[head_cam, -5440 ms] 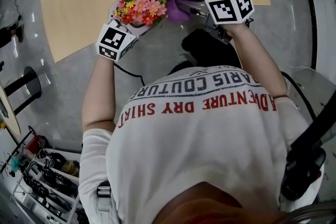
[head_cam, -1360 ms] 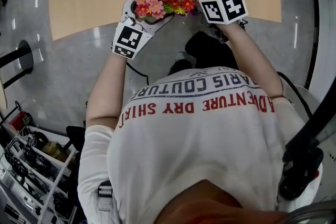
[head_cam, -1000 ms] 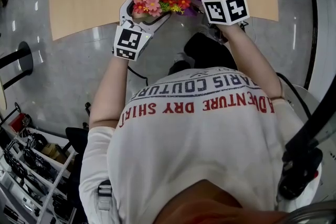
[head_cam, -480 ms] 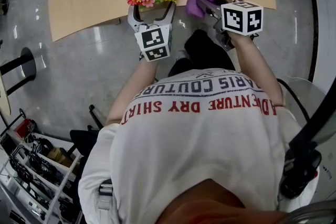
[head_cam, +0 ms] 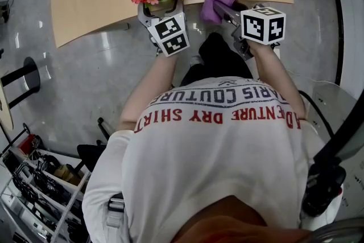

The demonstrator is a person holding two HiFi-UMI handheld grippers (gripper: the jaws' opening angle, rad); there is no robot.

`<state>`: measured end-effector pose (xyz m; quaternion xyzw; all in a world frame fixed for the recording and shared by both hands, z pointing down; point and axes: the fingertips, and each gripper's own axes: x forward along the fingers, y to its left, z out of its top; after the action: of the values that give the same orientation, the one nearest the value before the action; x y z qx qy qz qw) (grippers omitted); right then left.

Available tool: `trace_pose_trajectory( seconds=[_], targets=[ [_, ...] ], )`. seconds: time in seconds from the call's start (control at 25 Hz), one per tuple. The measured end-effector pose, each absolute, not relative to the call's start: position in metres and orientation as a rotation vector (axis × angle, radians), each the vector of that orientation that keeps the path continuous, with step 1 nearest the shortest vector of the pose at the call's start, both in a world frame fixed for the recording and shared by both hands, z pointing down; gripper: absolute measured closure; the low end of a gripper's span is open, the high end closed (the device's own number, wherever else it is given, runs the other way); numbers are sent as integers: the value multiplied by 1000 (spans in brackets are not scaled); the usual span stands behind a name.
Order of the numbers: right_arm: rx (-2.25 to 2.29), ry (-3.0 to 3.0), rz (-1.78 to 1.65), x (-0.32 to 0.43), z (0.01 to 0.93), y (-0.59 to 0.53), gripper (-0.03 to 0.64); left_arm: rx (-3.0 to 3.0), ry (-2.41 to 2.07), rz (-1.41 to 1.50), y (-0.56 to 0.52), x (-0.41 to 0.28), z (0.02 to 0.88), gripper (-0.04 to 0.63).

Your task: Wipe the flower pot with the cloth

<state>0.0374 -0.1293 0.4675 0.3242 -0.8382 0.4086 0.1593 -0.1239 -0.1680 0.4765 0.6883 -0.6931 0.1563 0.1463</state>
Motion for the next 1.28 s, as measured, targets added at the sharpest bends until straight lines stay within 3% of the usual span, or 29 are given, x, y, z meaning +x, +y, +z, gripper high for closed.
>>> trace_pose_trajectory(
  seconds=[0.36, 0.96, 1.28],
  targets=[
    [888, -2427, 1183, 30, 461, -128, 552, 2218, -1807, 488, -165, -127, 472, 149],
    [520, -2553, 1192, -3, 433, -181, 552, 2695, -1089, 644, -163, -129, 459, 149],
    [244, -2569, 1103, -42, 426, -210, 552, 2705, -1067, 636, -171, -139, 460, 152]
  ],
)
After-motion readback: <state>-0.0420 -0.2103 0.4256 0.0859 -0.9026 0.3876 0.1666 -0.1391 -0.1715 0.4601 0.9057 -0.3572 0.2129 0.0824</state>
